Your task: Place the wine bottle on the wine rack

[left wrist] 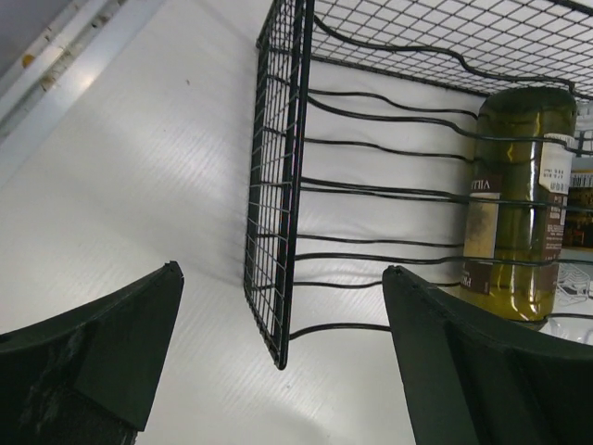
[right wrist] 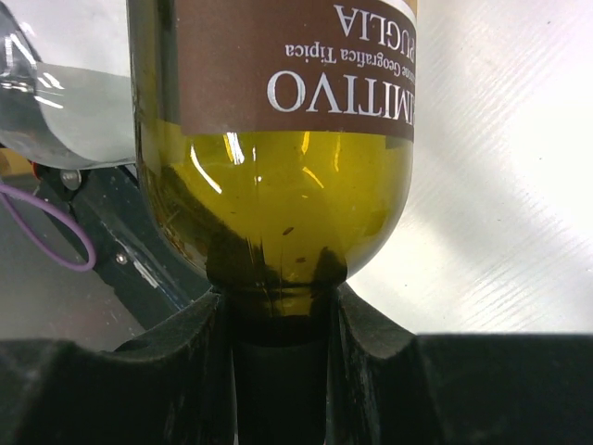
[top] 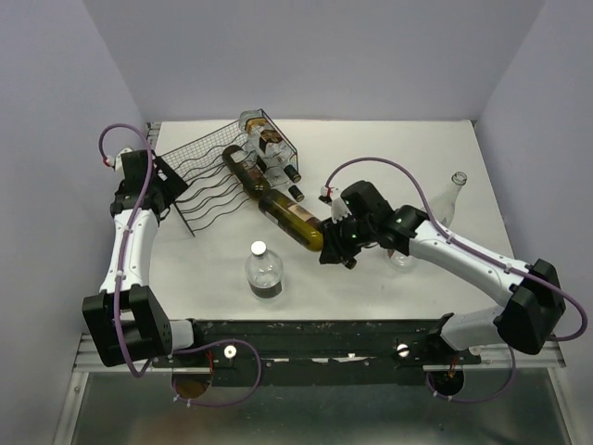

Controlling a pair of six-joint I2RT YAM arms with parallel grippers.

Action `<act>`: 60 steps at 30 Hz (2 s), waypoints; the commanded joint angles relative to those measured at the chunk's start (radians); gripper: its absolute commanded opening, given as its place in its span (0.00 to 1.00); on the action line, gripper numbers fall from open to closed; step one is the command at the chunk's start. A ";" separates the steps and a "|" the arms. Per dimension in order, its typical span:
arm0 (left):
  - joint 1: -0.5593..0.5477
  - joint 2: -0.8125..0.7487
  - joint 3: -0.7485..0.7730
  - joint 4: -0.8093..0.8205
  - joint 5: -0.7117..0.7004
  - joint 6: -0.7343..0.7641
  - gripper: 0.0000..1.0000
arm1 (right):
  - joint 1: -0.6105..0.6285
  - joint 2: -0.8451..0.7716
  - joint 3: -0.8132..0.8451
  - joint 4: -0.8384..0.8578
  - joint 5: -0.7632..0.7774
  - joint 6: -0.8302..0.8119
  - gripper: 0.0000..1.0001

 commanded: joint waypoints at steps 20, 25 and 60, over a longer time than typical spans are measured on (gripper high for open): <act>-0.015 0.006 -0.154 0.188 0.315 -0.068 0.44 | 0.079 0.280 0.146 0.283 0.019 -0.005 0.01; -0.043 -0.003 -0.177 0.220 0.354 -0.086 0.30 | 0.088 0.338 0.166 0.344 0.083 -0.005 0.01; -0.138 -0.110 -0.290 0.323 0.321 -0.181 0.34 | 0.102 0.801 0.531 0.617 0.198 0.053 0.00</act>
